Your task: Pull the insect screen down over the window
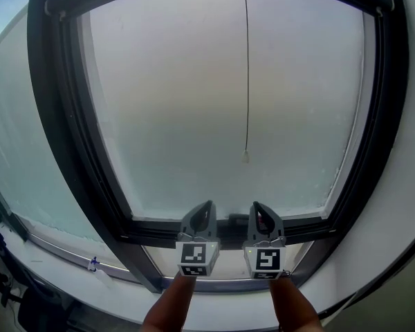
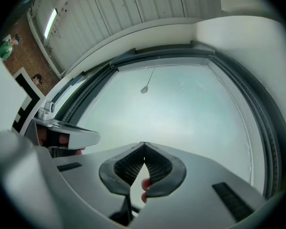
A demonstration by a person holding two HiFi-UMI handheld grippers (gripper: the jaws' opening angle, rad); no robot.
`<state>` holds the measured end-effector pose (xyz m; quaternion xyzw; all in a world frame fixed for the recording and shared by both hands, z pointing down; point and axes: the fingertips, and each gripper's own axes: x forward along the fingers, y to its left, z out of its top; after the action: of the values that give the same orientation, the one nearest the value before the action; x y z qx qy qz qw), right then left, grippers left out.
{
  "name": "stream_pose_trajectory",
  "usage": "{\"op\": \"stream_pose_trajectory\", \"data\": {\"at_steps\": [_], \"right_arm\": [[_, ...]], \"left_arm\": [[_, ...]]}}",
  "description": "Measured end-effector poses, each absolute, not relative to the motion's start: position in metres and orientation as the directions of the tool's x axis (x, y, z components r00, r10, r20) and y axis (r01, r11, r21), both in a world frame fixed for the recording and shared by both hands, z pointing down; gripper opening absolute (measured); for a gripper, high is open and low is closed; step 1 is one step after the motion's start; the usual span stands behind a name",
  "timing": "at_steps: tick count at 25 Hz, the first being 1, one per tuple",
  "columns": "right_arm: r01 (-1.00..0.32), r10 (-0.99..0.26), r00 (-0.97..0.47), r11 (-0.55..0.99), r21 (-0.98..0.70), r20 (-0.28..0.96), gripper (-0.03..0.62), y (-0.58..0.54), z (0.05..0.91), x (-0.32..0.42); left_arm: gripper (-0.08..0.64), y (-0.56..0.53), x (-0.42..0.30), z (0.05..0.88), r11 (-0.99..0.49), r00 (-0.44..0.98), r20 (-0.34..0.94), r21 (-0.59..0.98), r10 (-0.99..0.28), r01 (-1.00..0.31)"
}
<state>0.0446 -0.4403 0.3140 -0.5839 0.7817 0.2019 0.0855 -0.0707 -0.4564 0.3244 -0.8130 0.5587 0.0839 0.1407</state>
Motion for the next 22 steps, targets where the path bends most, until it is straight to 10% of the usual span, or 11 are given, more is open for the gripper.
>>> {"op": "stream_pose_trajectory", "data": {"at_steps": [22], "right_arm": [[-0.947, -0.705, -0.281, 0.096, 0.305, -0.651, 0.003, -0.437, 0.130, 0.061]], "left_arm": [[0.003, -0.450, -0.063, 0.117, -0.293, 0.418, -0.556, -0.303, -0.719, -0.907]]}}
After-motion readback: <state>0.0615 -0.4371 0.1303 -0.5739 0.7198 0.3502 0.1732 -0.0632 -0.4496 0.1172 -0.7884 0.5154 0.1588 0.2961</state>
